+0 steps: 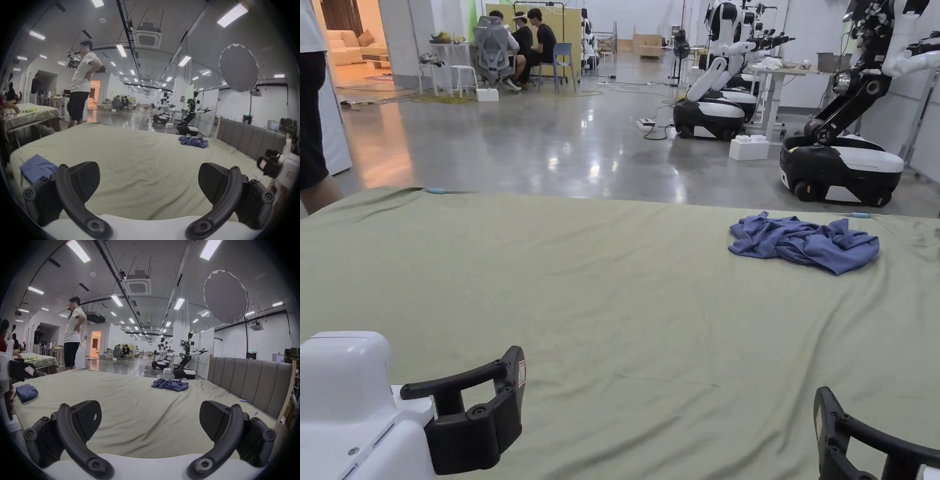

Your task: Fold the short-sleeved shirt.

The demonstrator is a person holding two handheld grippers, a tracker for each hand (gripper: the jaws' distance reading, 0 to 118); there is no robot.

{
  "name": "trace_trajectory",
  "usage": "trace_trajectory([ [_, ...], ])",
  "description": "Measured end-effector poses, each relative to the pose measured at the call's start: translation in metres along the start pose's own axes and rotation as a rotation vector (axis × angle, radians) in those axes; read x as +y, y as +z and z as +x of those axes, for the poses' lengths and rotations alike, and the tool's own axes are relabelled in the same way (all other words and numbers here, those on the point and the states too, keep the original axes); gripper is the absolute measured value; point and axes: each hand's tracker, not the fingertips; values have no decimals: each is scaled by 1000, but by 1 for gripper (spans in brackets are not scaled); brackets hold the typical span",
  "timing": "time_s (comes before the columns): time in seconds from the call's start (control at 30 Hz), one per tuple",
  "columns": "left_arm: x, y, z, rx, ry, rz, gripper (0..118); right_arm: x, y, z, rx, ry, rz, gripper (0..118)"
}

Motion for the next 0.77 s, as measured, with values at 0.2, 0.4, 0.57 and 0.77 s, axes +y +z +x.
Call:
trace_trajectory([
  [0.2,-3,2,-1,5,-12,-41,118,3,0,2,15,-18,-3,118],
  [0.4,10,10,0,-45,43,-70,118,2,-1,-2,27,3,-43,118],
  [0.57,17,12,6,14,48,-56,118,0,-3,-8,40,20,-53,118],
  [0.77,23,20,5,-79,52,-69,118,2,-2,-9,74,-4,-46,118],
])
